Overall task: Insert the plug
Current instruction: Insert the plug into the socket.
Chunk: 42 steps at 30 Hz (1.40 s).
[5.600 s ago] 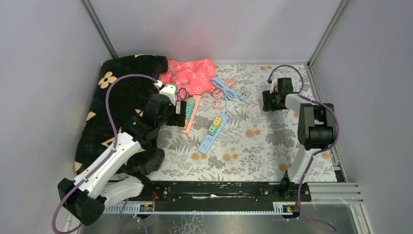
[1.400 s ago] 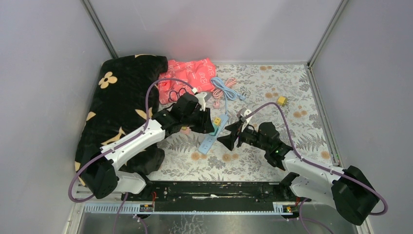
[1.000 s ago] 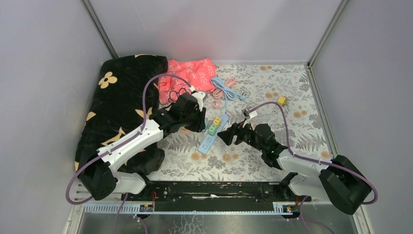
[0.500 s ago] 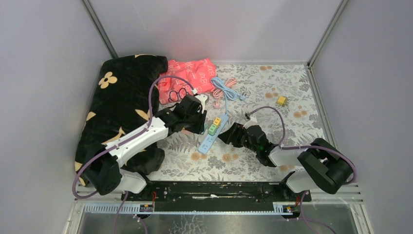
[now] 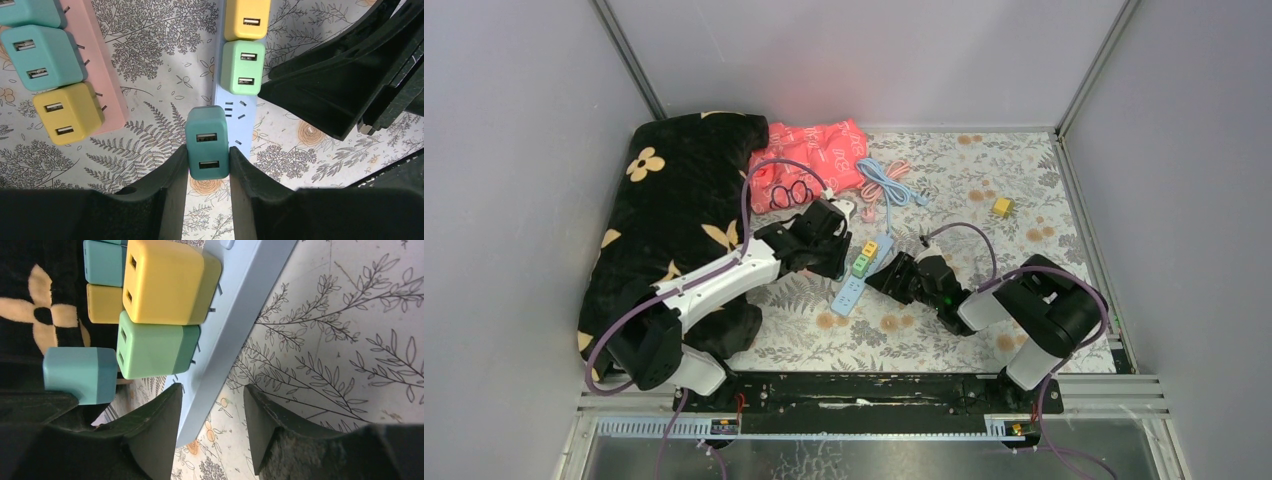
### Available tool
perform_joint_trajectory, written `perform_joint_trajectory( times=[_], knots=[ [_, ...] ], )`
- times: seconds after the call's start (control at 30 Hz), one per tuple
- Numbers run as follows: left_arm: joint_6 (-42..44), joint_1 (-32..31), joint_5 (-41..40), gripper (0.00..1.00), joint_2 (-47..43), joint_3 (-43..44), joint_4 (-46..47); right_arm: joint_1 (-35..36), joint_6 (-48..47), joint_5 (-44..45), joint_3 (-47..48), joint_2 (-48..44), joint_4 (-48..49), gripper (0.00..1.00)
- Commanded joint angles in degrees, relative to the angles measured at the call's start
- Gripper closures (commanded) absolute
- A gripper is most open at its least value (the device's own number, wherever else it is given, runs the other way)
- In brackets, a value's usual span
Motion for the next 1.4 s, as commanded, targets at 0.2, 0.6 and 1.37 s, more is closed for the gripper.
perform_joint_trajectory(
  times=[0.2, 0.6, 1.37],
  knots=[
    [-1.4, -1.8, -3.0, 1.0, 2.5, 0.9, 1.6, 1.0, 4.2, -0.1, 2.2, 6.0, 6.2, 0.51],
    [-1.8, -3.1, -2.2, 1.0, 2.8, 0.6, 3.6, 1.2, 4.1, 0.1, 1.1, 5.7, 4.6, 0.64],
    [0.3, -4.7, -4.7, 1.0, 5.9, -0.6, 8.9, 1.9, 2.2, -0.9, 1.9, 5.7, 3.4, 0.69]
  ],
)
